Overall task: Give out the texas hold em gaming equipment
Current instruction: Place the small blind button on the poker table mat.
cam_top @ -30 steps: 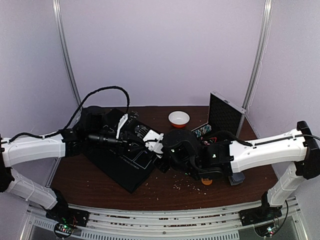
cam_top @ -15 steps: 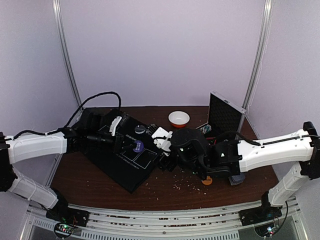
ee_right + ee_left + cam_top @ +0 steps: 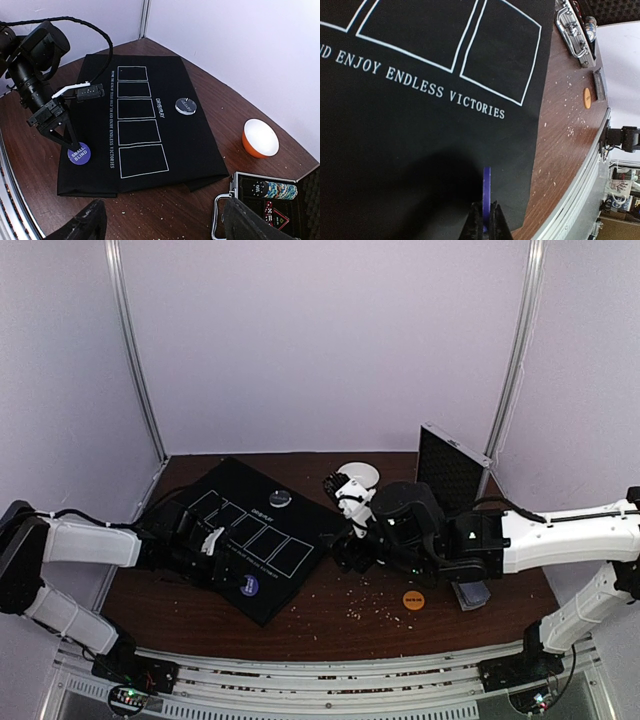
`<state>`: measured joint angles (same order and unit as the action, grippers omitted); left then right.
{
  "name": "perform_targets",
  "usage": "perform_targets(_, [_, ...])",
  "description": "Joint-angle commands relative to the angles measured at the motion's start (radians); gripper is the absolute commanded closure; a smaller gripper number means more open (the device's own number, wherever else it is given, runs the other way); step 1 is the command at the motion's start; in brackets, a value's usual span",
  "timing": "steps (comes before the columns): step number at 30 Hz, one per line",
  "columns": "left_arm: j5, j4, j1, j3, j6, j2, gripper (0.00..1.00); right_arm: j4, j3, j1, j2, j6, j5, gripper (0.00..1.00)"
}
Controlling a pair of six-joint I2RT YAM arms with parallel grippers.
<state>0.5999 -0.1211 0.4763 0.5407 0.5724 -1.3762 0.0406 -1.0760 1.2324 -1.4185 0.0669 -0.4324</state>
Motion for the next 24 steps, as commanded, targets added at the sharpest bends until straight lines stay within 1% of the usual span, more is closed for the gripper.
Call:
perform_targets(1, [-0.003, 0.014, -0.007, -0.008, 0.007, -0.018, 1.0, 0.093, -0.014, -0.009, -0.014, 0.057, 0.022, 0.17])
perform_targets(2, [-0.023, -0.002, -0.008, -0.003, -0.003, -0.019, 1.0, 0.111, -0.017, -0.014, -0.013, 0.07, 0.028, 0.17])
perform_targets(9, [-0.187, -0.11, -0.008, 0.044, -0.062, -0.02, 0.65, 0.274, -0.021, -0.089, -0.011, 0.229, 0.093, 0.11])
perform_targets(12, [-0.257, -0.155, -0.008, 0.074, -0.092, -0.013, 0.51, 0.343, -0.007, -0.124, -0.007, 0.296, 0.116, 0.09])
perform_targets(14, [-0.299, -0.192, -0.007, 0.096, -0.107, -0.002, 0.45, 0.409, 0.002, -0.146, -0.007, 0.348, 0.126, 0.08])
perform_targets(18, [-0.395, -0.246, -0.008, 0.146, -0.144, 0.043, 0.35, 0.525, 0.042, -0.196, -0.004, 0.453, 0.169, 0.0])
perform_targets(24, [-0.438, -0.243, -0.007, 0.199, -0.178, 0.115, 0.3, 0.632, 0.129, -0.253, -0.012, 0.547, 0.26, 0.0])
